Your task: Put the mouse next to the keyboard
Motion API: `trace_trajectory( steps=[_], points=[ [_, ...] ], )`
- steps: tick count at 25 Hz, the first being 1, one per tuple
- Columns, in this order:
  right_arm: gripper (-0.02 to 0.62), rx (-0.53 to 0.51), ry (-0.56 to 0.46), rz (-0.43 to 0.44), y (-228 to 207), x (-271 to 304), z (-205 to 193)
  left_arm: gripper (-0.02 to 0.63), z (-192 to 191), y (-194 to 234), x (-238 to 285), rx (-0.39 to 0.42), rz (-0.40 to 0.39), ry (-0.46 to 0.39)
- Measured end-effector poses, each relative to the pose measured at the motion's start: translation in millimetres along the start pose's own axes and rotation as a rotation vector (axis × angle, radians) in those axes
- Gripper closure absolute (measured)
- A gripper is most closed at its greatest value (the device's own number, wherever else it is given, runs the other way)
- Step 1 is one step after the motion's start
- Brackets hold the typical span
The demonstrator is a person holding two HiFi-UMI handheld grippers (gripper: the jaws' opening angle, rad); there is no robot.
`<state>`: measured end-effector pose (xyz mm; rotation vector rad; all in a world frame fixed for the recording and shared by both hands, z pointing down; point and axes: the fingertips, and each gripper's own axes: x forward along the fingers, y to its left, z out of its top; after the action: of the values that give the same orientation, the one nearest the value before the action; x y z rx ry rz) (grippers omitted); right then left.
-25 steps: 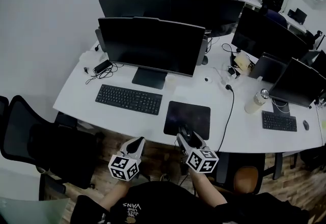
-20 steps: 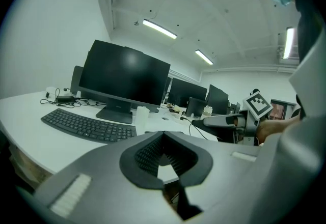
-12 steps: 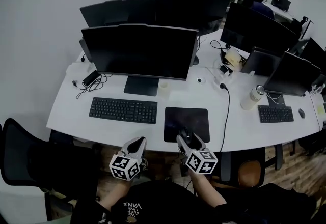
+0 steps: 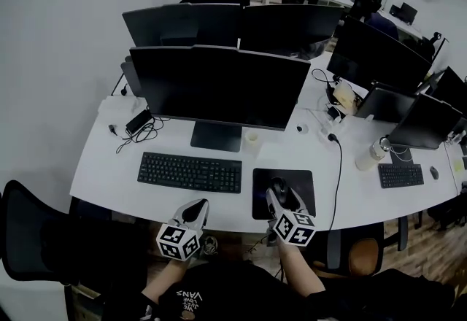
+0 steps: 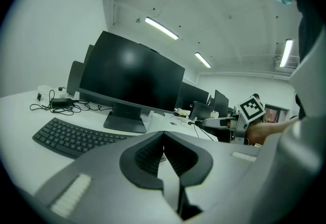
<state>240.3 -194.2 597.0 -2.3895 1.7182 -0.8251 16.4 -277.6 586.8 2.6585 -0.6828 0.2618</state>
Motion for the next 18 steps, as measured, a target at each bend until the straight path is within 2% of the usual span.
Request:
trace_trajectory(
  steps=[11,18],
  points=[
    [0.31,-0.087,0.023,-0.123,-3,66,-9,0.603,18,59,6,-0.001,-0.007,-0.013],
    [0.31,-0.136,0.098,-0.169,-6,98,-35,0.604,22,78,12,0.002,-0.036,0.001]
  ],
)
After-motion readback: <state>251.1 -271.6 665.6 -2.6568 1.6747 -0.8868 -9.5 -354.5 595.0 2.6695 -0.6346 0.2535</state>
